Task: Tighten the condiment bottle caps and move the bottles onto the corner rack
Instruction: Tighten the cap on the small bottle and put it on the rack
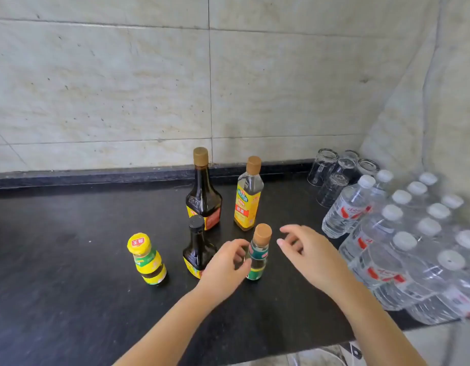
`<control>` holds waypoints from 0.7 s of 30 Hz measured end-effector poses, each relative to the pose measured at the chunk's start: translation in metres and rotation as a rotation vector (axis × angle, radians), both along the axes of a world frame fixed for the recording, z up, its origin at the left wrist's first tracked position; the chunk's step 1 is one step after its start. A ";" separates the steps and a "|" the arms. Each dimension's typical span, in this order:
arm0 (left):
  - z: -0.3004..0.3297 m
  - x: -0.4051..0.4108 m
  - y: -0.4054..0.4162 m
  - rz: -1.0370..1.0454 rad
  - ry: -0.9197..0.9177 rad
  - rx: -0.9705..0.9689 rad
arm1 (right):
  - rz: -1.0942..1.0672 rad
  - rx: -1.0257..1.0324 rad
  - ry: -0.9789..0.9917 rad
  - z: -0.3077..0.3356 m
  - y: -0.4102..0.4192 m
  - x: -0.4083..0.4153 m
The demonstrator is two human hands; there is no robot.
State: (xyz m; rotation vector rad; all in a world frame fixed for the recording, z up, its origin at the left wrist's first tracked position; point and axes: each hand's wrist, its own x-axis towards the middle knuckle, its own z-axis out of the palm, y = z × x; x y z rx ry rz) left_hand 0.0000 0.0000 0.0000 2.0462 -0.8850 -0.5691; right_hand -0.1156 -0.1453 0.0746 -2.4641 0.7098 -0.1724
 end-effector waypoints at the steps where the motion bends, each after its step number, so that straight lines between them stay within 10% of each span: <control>1: 0.000 0.002 -0.006 0.004 -0.019 0.022 | 0.032 -0.029 0.021 0.001 -0.001 0.009; 21: 0.018 -0.001 -0.032 -0.207 0.272 -0.210 | 0.669 -0.455 -0.030 0.029 -0.016 0.044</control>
